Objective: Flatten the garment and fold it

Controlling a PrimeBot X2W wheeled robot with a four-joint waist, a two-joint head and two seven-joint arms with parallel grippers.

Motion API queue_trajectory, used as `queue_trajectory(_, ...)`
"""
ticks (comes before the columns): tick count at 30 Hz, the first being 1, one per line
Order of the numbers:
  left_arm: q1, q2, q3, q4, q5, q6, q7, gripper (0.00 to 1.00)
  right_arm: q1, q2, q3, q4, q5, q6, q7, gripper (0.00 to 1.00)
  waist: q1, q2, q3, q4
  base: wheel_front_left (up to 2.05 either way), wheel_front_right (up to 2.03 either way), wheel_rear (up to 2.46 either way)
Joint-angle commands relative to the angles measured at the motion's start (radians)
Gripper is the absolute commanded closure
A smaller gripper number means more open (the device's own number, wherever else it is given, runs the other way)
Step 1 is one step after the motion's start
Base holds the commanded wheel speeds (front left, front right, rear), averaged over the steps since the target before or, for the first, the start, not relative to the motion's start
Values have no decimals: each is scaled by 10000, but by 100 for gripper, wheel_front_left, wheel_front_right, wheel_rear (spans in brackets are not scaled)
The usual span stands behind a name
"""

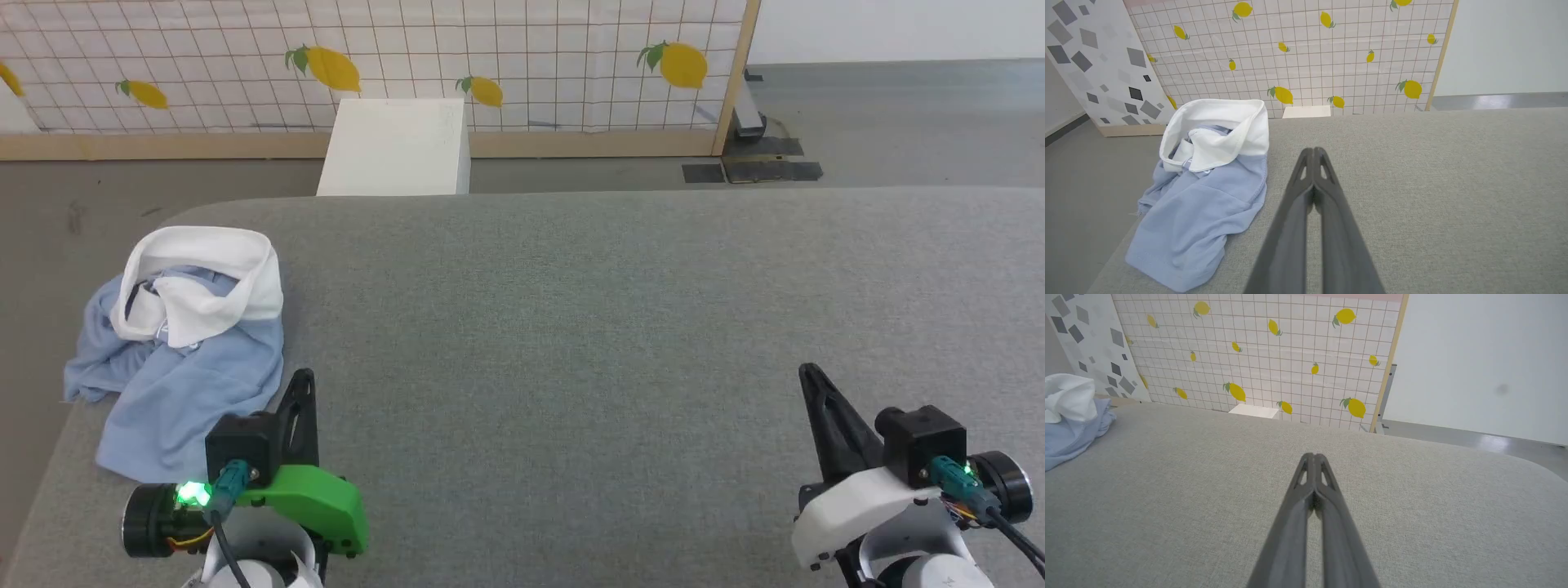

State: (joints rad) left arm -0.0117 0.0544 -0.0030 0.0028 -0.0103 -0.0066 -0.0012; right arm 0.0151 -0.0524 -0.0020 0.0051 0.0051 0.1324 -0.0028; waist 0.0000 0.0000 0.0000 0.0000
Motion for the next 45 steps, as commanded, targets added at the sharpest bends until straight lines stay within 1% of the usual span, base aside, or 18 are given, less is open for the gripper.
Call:
queue_trajectory(1, 117, -42, 30, -28, 103, 66, 12, 100, -151, 22, 20, -51, -51, -17, 28, 100, 0, 0, 0, 0, 0, 0, 0)
queue_trajectory(45, 117, -42, 30, -28, 103, 66, 12, 100, -151, 22, 20, -51, -51, -17, 28, 100, 0, 0, 0, 0, 0, 0, 0)
